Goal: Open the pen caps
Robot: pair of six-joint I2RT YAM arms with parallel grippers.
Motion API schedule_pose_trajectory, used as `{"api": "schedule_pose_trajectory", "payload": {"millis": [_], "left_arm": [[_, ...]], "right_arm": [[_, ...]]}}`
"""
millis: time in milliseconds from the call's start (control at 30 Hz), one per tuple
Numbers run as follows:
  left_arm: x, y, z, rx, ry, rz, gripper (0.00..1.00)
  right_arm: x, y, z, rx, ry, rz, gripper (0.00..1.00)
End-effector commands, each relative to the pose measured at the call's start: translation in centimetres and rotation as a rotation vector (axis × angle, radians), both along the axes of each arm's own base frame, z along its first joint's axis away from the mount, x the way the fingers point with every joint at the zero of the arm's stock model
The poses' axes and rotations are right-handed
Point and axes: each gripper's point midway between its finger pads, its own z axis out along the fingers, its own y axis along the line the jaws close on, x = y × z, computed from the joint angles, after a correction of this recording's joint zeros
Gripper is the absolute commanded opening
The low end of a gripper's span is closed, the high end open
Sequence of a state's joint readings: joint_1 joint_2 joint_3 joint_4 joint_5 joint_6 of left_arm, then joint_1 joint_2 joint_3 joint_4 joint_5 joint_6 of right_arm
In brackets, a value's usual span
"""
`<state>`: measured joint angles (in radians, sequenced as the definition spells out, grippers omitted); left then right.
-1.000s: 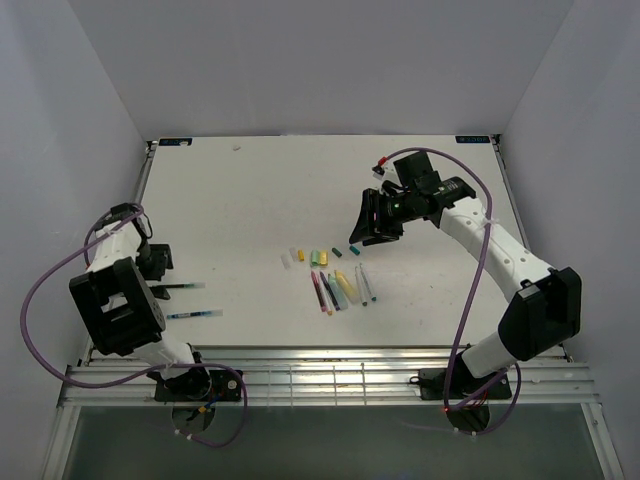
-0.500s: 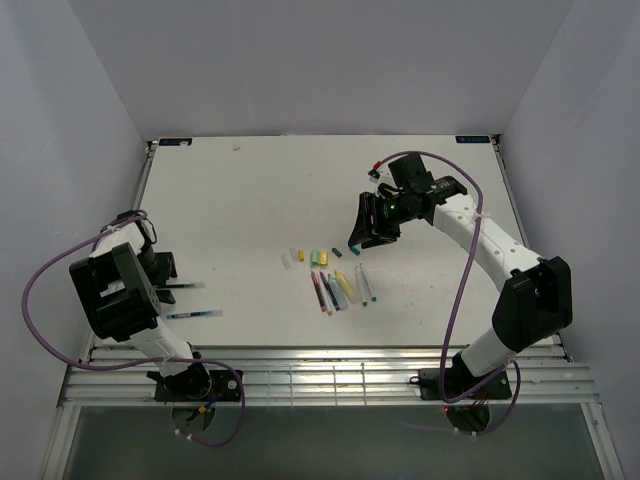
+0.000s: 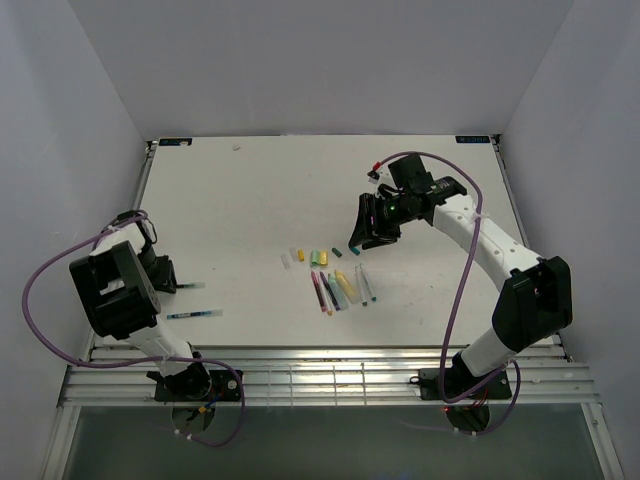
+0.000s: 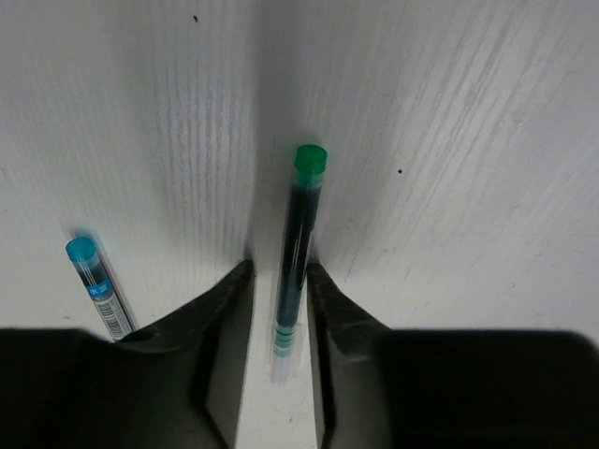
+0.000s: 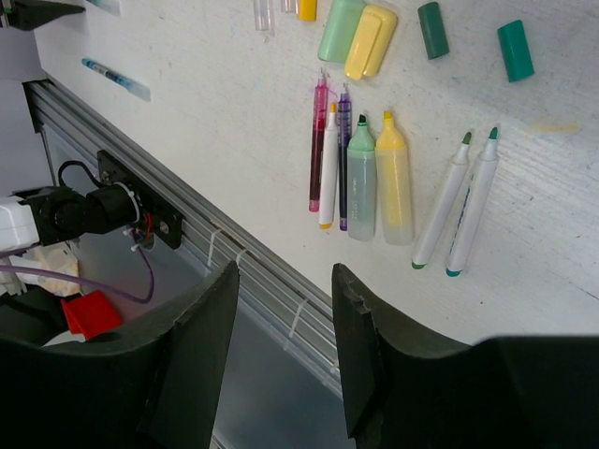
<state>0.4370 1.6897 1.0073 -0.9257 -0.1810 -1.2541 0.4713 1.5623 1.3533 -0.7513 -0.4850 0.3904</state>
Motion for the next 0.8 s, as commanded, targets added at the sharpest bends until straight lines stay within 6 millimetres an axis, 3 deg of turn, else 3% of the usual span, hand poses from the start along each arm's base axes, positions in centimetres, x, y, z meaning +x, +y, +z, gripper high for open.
{"api": "schedule_pose_trajectory", "payload": {"millis": [0,233,300,400,467,600,633,667,700,733,767], "left_arm": [[-0.5,0.4,-1.1,0.006,0.035,-0.001,0.36],[1.4,-0.1,0.6,-0.027,-0.065,-0.078,0.00],[2.1,-0.8,1.6,-0.048,-0.113,-0.106,0.00],[4.2,-3.0,4.6,-0.112,-0.260,-0.159,0.00],[6.4,-5.3,7.8,-0.160,-0.420,-0.241,0.00],[9.8,-10.8,13.4,-0.347,-0.681,-0.431,0.00],[9.9,-13.8,14.7,-0.421,-0.714,-0.577,0.00],[10.0,-15.0,15.3,-0.433,-0.696,-0.649,0.00],[11.5,-15.8,17.3,-0.412,-0.702,-0.733,0.00],[10.2,-18.2,17.7,-0.420,-0.642,-0.867,0.00],[10.5,-18.4,18.2,-0.360,-0.629,-0.916,0.00]], "right_arm": [[0.0,-0.4,0.6,0.006,-0.037,0.004,0.51],[-0.1,-0.7,1.4,0.004,-0.060,-0.007,0.51],[0.1,-0.6,2.0,0.009,-0.073,-0.003,0.51],[0.5,0.1,3.0,0.036,-0.083,0.022,0.51],[0.5,0.4,2.9,0.034,-0.062,0.054,0.51],[0.7,1.5,5.1,0.071,-0.092,0.107,0.51],[0.7,2.0,6.1,0.090,-0.112,0.121,0.51],[0.5,2.4,6.1,0.094,-0.101,0.133,0.51],[0.0,3.0,6.6,0.120,-0.080,0.158,0.51],[-0.4,3.8,7.5,0.147,-0.076,0.186,0.51],[-1.3,4.4,7.6,0.172,-0.028,0.216,0.51]]}}
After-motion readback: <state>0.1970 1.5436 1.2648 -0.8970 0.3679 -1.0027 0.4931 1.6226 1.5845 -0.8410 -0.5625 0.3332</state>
